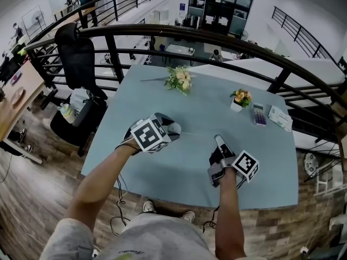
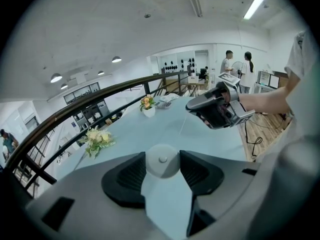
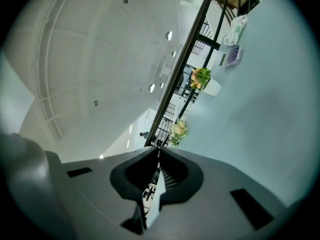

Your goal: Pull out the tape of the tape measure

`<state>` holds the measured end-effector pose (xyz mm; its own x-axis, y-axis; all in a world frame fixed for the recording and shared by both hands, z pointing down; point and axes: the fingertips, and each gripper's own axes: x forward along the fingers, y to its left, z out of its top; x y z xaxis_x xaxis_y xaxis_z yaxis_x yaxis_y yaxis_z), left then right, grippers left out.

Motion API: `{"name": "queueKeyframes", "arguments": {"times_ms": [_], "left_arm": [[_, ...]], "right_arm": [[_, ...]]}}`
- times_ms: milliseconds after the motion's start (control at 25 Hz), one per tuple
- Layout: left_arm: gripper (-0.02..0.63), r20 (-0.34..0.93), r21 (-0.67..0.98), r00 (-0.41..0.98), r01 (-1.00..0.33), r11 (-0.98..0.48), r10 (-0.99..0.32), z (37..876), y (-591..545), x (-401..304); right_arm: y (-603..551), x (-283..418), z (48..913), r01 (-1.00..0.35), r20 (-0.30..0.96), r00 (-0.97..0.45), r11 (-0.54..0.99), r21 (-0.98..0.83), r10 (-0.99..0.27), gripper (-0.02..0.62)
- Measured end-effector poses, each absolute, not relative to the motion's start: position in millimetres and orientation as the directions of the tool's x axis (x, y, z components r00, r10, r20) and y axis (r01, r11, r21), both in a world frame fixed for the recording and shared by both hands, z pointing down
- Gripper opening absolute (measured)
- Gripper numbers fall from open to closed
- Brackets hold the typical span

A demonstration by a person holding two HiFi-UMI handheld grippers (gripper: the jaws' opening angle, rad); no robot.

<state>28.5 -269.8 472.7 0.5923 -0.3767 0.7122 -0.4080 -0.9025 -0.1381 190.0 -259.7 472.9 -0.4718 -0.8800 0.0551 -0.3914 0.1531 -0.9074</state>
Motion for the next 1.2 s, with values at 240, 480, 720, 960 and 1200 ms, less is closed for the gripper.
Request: {"name": "queueKeyframes", "arguments": {"times_ms": [240,480,720,960,1200], "left_arm": [[0.212,0.714,-0.143,0.591,-0.403,-0.904,-0.376,472.4,-268.1,30.6],[0.212,0.715,-0.147,0.588,-0.404,-0.903,-0.379,472.4,-267.9,30.7],[0.212,0.715,-0.140,0.590,-0.405,-0.904,-0.375,474.0,-266.0,31.0],[0.212,0.725,-0.160,0.569,-0.410,-0.898,-0.389,476.0,-269.9,23.8],[0.212,0.725,-0.139,0.568,-0.434,-0.890,-0.390,480.3,-273.1,12.8]], "right_arm": [[-256.8,191.5,474.1,-0.406,0.064,-0.473,0.153,-0.901,-0.879,0.017],[-255.9,191.9,474.5,-0.413,0.069,-0.471,0.151,-0.898,-0.879,0.016],[-257.6,193.1,471.6,-0.440,0.080,-0.474,0.158,-0.884,-0.877,0.017],[-257.4,208.0,473.7,-0.452,0.091,-0.430,0.127,-0.883,-0.898,0.016],[-257.9,233.4,473.6,-0.469,0.093,-0.389,0.109,-0.877,-0.917,0.017]]}}
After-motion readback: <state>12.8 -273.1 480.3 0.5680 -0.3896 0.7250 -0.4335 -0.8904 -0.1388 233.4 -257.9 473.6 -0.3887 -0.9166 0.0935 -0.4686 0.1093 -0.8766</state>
